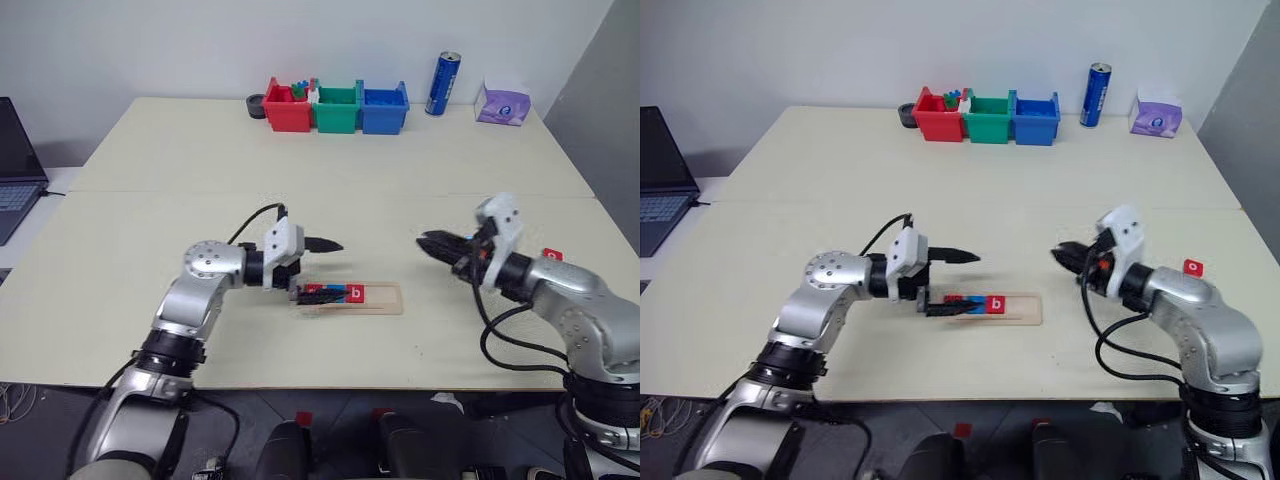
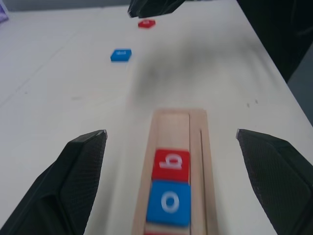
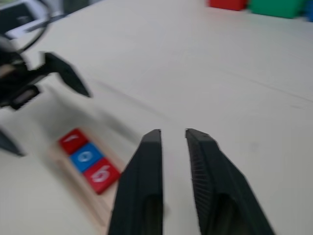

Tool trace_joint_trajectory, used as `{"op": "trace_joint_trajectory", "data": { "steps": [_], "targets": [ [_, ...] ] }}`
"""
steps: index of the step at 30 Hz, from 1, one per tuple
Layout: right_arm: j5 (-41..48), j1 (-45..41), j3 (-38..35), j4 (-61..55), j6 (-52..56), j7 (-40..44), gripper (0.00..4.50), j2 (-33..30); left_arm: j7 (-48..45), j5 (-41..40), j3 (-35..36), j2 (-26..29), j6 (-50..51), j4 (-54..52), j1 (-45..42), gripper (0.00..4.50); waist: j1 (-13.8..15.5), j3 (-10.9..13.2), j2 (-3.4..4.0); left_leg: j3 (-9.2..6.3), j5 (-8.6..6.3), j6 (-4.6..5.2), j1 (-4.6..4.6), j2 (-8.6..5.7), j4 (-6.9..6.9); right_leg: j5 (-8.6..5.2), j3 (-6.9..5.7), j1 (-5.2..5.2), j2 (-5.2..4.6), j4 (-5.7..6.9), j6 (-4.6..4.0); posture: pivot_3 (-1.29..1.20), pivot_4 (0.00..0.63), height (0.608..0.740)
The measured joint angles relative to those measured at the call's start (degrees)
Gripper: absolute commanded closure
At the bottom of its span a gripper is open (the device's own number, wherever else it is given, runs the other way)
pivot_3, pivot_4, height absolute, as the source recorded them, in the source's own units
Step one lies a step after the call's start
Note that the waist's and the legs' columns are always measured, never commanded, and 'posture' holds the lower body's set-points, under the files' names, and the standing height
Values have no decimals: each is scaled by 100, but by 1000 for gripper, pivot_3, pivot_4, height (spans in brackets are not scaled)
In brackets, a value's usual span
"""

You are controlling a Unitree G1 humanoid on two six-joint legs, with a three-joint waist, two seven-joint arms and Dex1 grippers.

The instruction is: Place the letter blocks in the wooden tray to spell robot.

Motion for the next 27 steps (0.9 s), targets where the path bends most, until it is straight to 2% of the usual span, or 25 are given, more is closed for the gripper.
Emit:
{"op": "trace_joint_trajectory", "data": {
  "steps": [7,12,18,27],
  "targets": [
    [-844,598,-392,101,-215,-1253,43,-68,387,366,-389,-512,-160,135,-249,0,-14,-1,2,6,0,0,2,-1,-1,0,8,-2,1,3,0,0,150,740],
    [-1334,637,-838,429,-281,-2228,43,142,474,467,-507,-830,-362,319,-426,0,-12,-2,4,30,0,0,2,-2,-1,0,12,-2,2,2,0,0,150,740],
    [-1602,534,-1078,774,-290,-2956,43,503,459,553,-664,-1005,-568,461,-553,0,-20,-4,8,39,0,0,4,-1,-3,0,15,-2,5,2,0,0,150,740],
    [-1686,-95,-1241,2032,-804,-3493,43,860,337,612,-736,-1039,-841,715,-613,0,-25,-10,17,47,0,0,5,-1,-3,0,18,-2,5,1,0,0,150,740]
  ]
}}
